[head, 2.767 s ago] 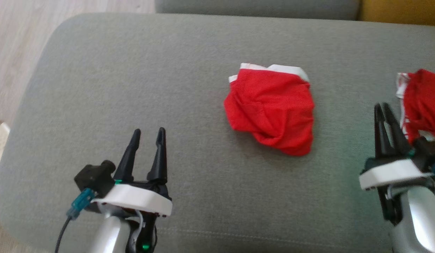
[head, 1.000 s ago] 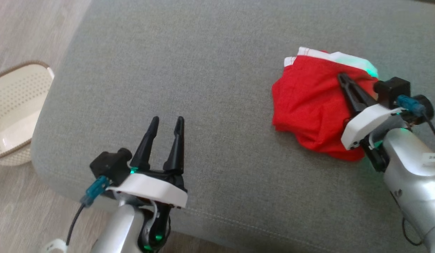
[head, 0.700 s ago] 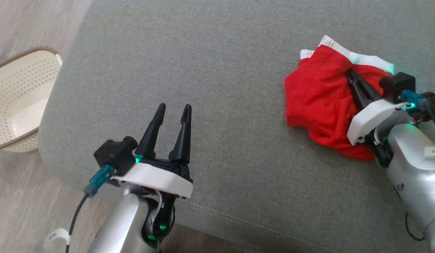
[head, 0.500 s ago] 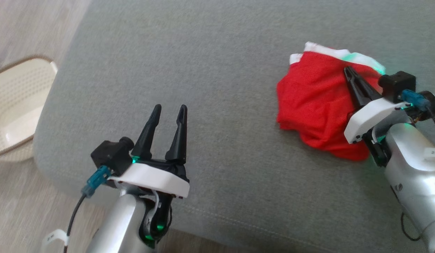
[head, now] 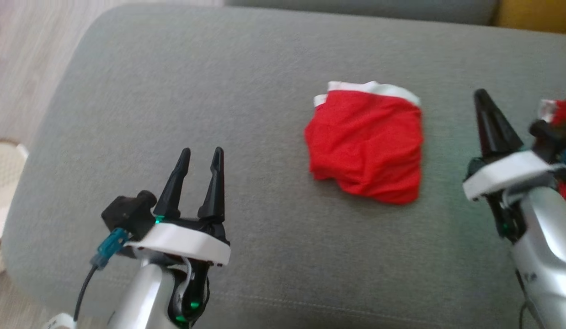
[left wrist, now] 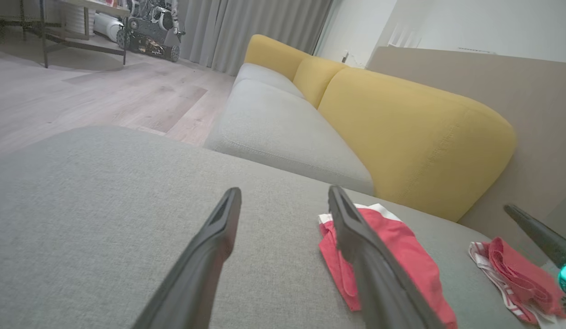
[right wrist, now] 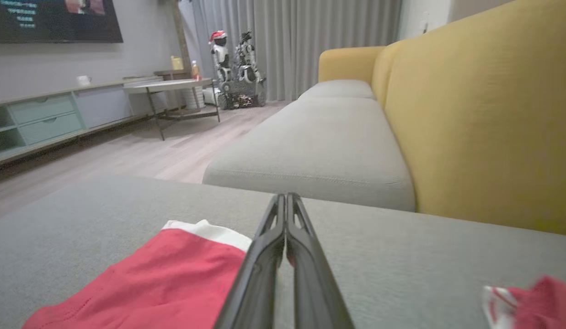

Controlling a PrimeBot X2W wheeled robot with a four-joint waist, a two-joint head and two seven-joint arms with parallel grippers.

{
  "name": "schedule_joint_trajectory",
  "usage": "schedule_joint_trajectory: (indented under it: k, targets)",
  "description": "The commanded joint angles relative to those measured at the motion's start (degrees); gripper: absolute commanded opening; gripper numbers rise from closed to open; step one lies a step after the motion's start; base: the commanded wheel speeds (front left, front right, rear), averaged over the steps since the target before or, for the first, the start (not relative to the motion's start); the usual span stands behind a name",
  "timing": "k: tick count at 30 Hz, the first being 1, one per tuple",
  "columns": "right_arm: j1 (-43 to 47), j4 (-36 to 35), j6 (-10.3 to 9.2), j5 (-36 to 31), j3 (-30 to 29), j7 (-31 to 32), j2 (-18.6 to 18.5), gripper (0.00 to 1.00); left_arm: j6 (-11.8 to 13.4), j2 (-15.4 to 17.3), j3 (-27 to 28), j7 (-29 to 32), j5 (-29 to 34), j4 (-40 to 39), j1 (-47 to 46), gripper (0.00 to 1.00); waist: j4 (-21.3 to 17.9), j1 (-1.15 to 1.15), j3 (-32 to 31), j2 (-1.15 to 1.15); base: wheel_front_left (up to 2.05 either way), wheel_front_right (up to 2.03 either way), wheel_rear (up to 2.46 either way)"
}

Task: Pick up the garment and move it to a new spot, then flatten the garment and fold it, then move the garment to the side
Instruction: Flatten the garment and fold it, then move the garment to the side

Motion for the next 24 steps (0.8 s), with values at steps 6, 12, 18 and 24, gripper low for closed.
schedule_joint_trajectory:
  k: [6, 12, 18, 24]
  targets:
    - [9.07, -9.69, -0.04, -6.28, -8.15, -0.61, 1.77, 0.00, -0.72, 0.42, 4.29, -0.70, 1.28, -1.62, 0.72, 1.00, -4.82, 0.00, -4.01, 0.00, 0.00, 0.00, 0.00]
    - [17.22, -16.79, -0.04, -11.93, -15.46, -0.61, 6.27, 0.00, -1.11, 0.42, 5.53, -0.70, 1.59, -1.73, 3.03, 1.00, -7.29, 0.00, -4.65, 0.00, 0.00, 0.00, 0.00]
    - [22.58, -21.15, -0.04, -17.61, -18.99, -0.61, 9.91, 1.00, -1.36, 0.42, 6.17, -0.70, 1.89, -2.03, 5.38, 1.00, -8.03, 0.00, -4.57, 0.00, 0.00, 0.00, 0.00]
    - [23.38, -21.24, -0.04, -19.42, -19.25, -0.61, 11.34, 1.00, -1.11, 0.42, 6.20, -0.70, 2.05, -2.53, 5.34, 1.00, -7.78, 0.00, -4.86, 0.00, 0.00, 0.00, 0.00]
